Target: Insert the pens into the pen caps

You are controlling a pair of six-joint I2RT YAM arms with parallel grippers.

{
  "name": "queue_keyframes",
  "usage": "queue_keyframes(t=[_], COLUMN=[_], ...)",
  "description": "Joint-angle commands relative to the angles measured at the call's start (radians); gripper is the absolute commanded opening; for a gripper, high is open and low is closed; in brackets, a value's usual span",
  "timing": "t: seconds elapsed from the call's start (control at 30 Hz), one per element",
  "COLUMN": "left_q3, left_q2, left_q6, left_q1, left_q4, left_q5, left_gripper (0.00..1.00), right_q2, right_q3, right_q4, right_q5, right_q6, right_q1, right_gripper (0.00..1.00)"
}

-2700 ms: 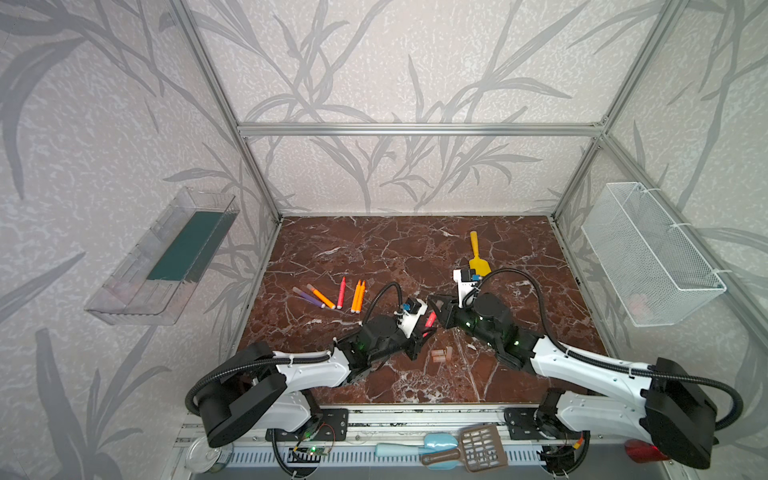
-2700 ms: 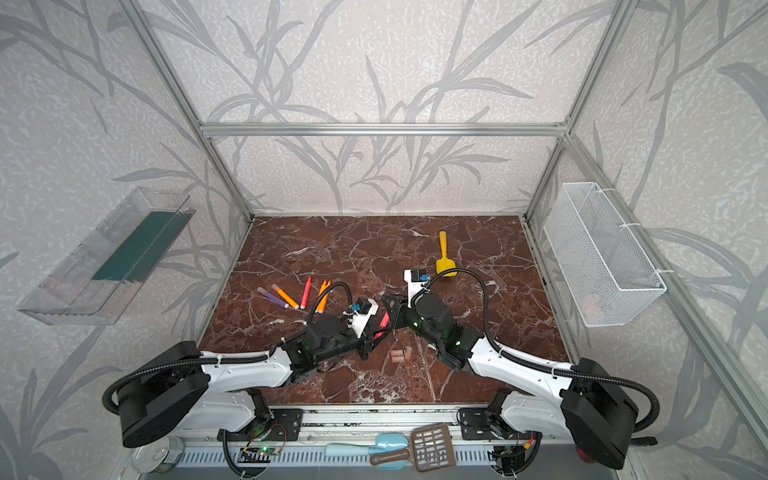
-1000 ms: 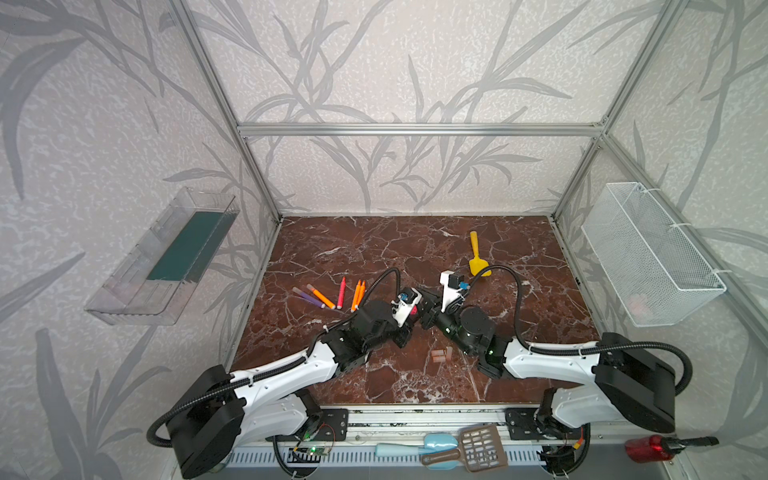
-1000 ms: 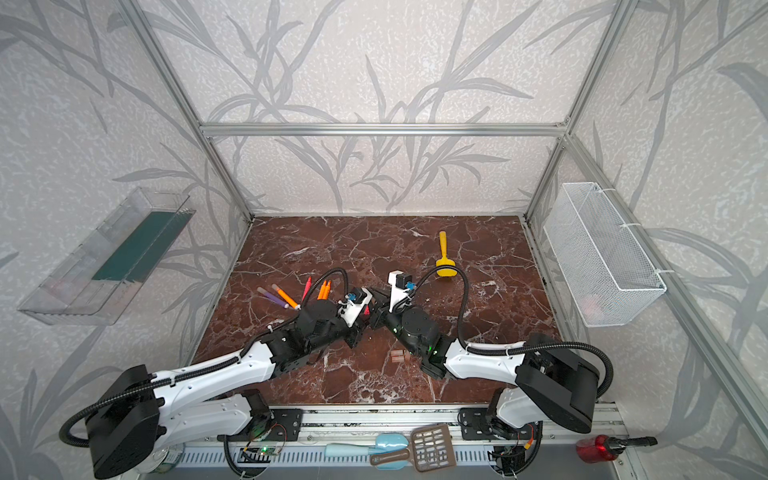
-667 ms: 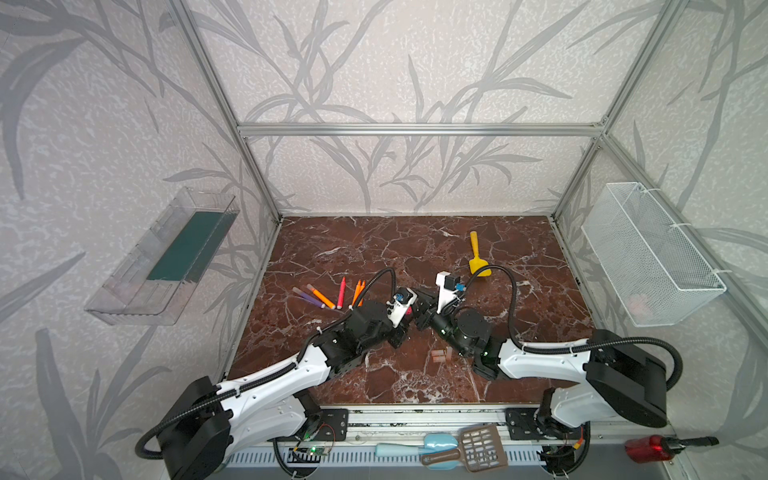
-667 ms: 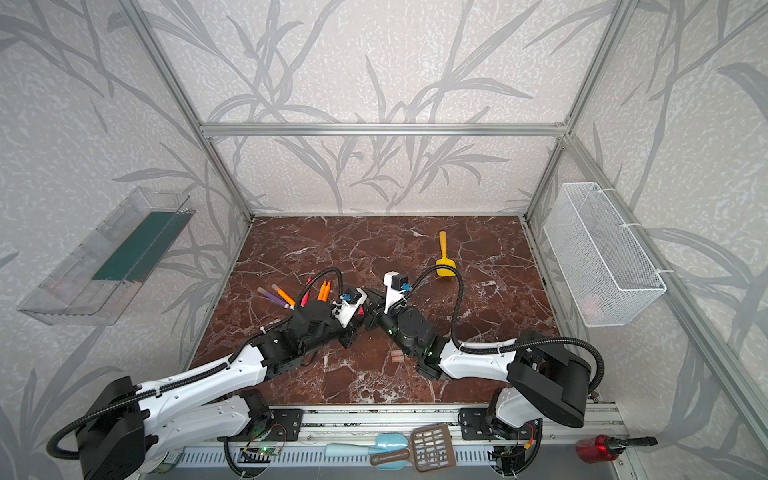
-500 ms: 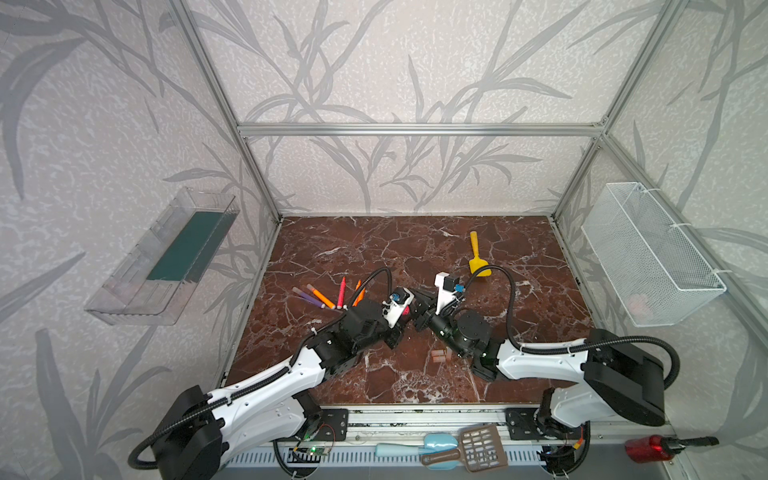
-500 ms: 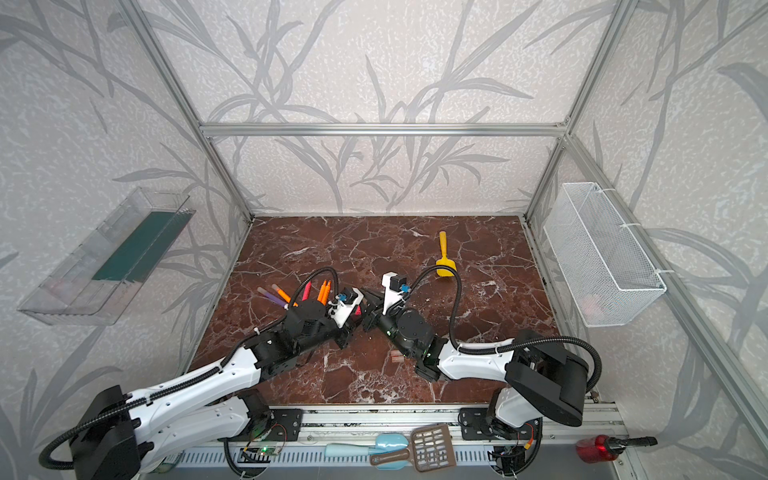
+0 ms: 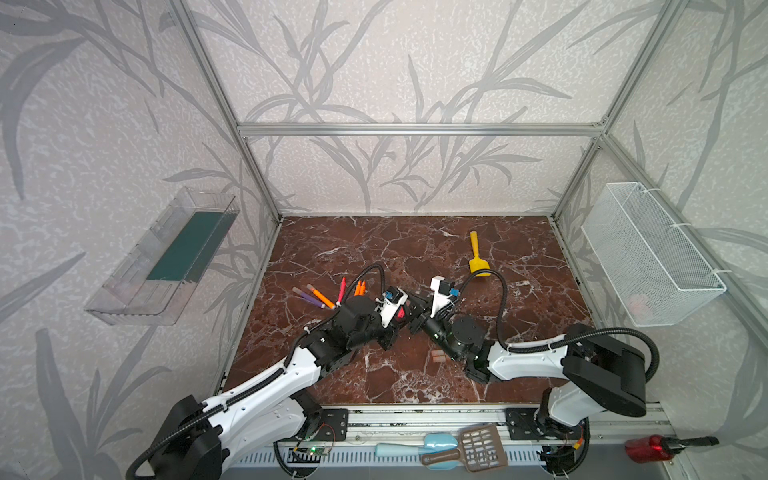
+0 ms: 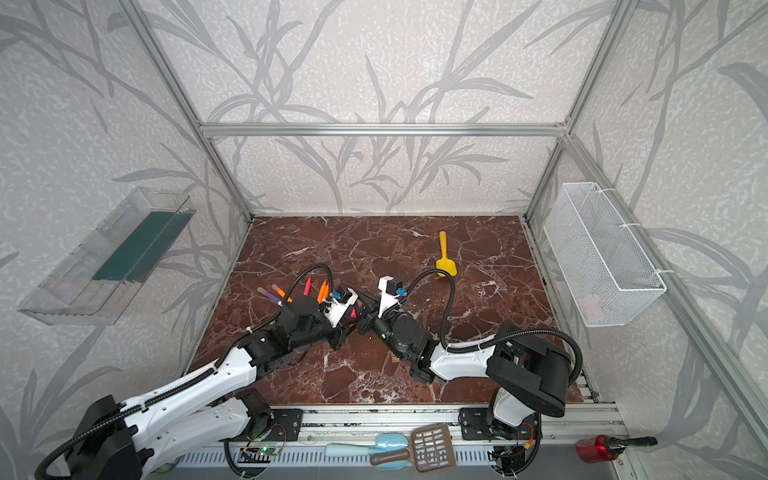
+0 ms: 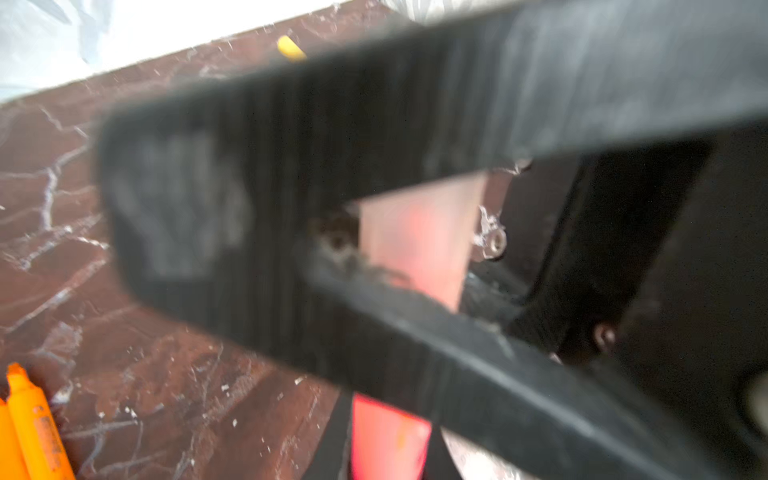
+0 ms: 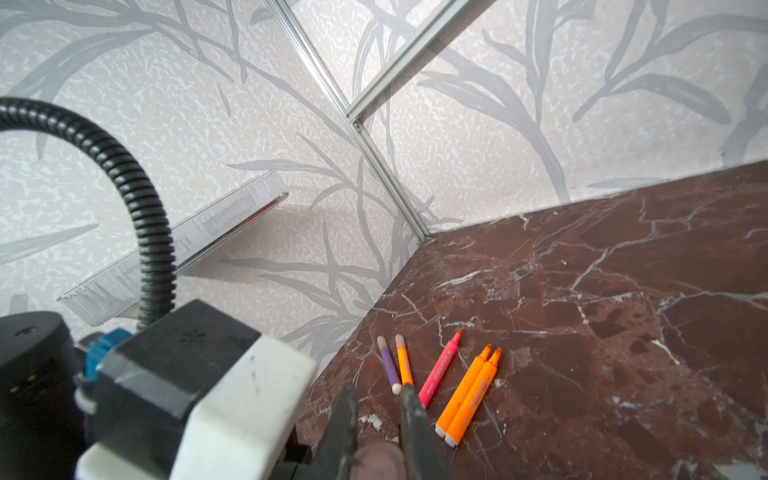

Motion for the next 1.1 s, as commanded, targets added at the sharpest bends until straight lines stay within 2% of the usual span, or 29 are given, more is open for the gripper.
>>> queue_keyframes(t=[0.0, 0.17, 0.33, 0.63, 0.8, 0.9, 0.97, 1.03, 1.07], left_q3=[0.135, 0.118, 0.079, -0.035, -0.102, -0.131, -0.153, -0.172, -0.180], left_q2=[-0.078, -0.089, -0.102, -0.102, -0.075, -0.038, -0.010, 0.016, 0.024], left_q6=[-0.203, -0.200, -0.204, -0.161, -0.126, -0.096, -0.087, -0.105, -0.119], left_q1=[0.162, 0.162, 0.162, 0.144, 0.091, 0.033, -0.009, -0.031, -0.033], left_q4=[0.633, 0.641, 0.654, 0.609, 0.596, 0.585, 0.604, 0.629, 0.643], left_q5=[-0.443, -0.426, -0.406, -0.167, -0.050, -0.016, -0.020, -0.030, -0.029], left_gripper=[0.00, 0.00, 0.00, 0.00, 0.00, 0.00, 0.00, 0.00, 0.00], right_q2=[0.027, 0.020, -0.086, -0.311, -0.405, -0.439, -0.457, -0.474, -0.482], right_q3=[-0.109, -0.152, -0.128, -0.011, 0.014, 0.019, 0.029, 0.037, 0.040], right_q4=[-0.347, -0.274, -0.381, -0.656, -0.711, -0.705, -0.714, -0.725, -0.731], right_q5=[-0.325, -0.241, -0.157, -0.040, -0.029, -0.029, -0.020, -0.007, 0.001], right_q6=[0.045, 0.060, 0.044, -0.060, -0.102, -0.130, -0.148, -0.157, -0.158], right_q1=[0.202, 0.202, 0.179, 0.095, 0.046, 0.027, 0.023, 0.015, 0.007], right_gripper=[0.00, 0.00, 0.00, 0.01, 0.10, 0.18, 0.28, 0.44, 0.48])
